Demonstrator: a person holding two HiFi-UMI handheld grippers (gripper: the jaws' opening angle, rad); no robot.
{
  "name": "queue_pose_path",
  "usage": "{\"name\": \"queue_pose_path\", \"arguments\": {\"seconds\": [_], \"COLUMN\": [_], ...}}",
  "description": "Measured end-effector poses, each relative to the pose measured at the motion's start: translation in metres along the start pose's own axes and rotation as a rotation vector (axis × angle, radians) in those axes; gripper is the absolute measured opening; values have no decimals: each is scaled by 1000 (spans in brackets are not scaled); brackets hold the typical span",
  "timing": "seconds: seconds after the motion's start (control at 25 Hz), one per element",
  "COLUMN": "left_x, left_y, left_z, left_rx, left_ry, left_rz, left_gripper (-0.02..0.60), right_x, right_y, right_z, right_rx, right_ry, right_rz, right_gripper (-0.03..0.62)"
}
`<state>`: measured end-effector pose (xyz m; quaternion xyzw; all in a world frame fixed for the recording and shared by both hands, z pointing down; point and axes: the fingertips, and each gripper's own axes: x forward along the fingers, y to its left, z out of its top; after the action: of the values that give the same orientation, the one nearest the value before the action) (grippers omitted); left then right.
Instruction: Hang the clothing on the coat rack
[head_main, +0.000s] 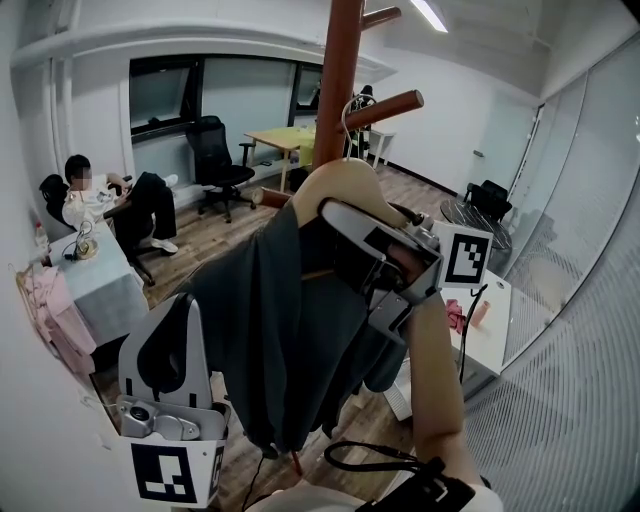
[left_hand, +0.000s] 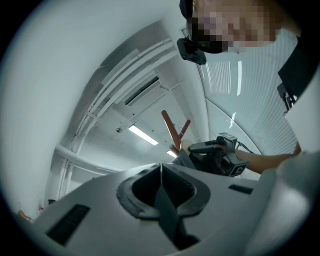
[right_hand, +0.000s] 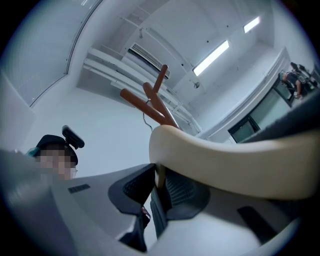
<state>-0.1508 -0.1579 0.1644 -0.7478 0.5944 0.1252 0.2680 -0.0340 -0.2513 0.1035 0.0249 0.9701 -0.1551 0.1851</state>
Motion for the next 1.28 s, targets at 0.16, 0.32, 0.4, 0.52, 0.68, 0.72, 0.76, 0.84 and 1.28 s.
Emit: {"name": "queue_pose_path", "arguments": {"seconds": [0.16, 0.32, 0.4, 0.52, 0.68, 0.72, 0.76, 0.84, 1.28], "left_x": [1, 1, 1, 1, 2, 3, 3, 3, 0], "left_y": [-4, -5, -4, -4, -6, -6, -6, -5, -5], "left_z": [1, -2, -3, -4, -3, -2, -2, -2, -8], "left_rx": [-3, 1, 4, -4, -25, -23, -22, -23, -12], "left_ry": [-1, 9, 14, 19, 9, 4, 4, 3, 38], "left_rz": [-18, -15, -12, -9, -23, -26, -26, -23, -21], "left_gripper": [24, 23, 24, 25, 24, 24, 25, 24, 23], "right_x": [-1, -3, -4, -5, -4, -4, -3, -3, -4], "right_y": [-2, -5, -6, -6, -7, -7, -7, -7, -7], "right_z": [-1, -3, -4, -4, -5, -5, -5, -5, -7], "right_rx": [4, 12, 16, 18, 22, 23, 23, 26, 12], "right_ry": [1, 2, 0, -3, -4, -4, -3, -2, -9], "right_rz": [-9, -15, -16, -13, -7, -6, -5, -5, -22], "right_gripper": [78, 78, 78, 78, 78, 78, 78, 78, 78]}}
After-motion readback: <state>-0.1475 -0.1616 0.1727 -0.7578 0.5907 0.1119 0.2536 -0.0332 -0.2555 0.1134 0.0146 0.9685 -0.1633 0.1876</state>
